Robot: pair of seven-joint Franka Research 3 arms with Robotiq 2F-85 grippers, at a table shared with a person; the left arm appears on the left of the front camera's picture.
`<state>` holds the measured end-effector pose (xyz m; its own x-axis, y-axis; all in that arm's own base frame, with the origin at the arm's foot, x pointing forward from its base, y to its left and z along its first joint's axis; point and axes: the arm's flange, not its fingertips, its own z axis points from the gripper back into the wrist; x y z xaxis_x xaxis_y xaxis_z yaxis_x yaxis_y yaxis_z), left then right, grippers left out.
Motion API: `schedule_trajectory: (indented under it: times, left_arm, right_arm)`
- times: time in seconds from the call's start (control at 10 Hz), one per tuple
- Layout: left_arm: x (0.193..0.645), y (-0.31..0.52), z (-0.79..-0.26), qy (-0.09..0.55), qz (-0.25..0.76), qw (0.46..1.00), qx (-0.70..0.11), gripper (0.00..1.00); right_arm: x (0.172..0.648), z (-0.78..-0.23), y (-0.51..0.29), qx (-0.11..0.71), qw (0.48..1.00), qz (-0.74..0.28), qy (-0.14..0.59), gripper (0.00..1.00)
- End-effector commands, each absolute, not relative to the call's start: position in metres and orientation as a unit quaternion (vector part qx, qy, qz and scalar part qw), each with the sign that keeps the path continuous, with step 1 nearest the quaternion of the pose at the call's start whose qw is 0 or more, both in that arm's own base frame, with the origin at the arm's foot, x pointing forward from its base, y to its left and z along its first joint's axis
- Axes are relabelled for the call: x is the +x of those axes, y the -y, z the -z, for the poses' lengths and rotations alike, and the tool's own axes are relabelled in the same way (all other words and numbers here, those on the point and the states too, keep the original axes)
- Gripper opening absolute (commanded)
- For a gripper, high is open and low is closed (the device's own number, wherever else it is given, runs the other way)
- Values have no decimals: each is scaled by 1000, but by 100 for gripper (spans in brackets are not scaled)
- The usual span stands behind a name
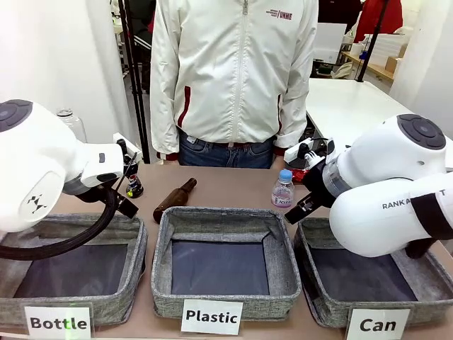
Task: Sort the can waste into the basket.
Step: Pick up the can waste from the table and place it in the right Fabric basket.
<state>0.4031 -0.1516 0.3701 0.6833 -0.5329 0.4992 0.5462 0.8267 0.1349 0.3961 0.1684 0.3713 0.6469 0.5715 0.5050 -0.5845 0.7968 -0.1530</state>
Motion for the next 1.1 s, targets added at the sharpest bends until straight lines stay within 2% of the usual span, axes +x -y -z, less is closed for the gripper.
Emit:
schedule_trajectory:
  times: [0.0,0.5,0.7,0.8,0.9,1.0]
  left_arm:
    - [403,152,-370,268,294,917,-12,100]
    - [403,152,-370,268,294,917,-12,100]
    - [385,159,-413,291,290,911,-24,100]
    - [370,156,-440,276,273,921,-24,100]
    - [356,148,-466,210,266,939,-58,100]
    - [340,134,-493,189,227,952,-74,100]
  right_arm:
    - [396,-371,-168,12,907,-318,274,100]
    - [396,-371,-168,12,907,-319,274,100]
    - [390,-415,-151,64,901,-354,241,100]
    - [383,-443,-136,69,910,-355,201,100]
    - [374,-472,-122,103,923,-333,165,100]
    - [361,-503,-108,156,939,-280,124,100]
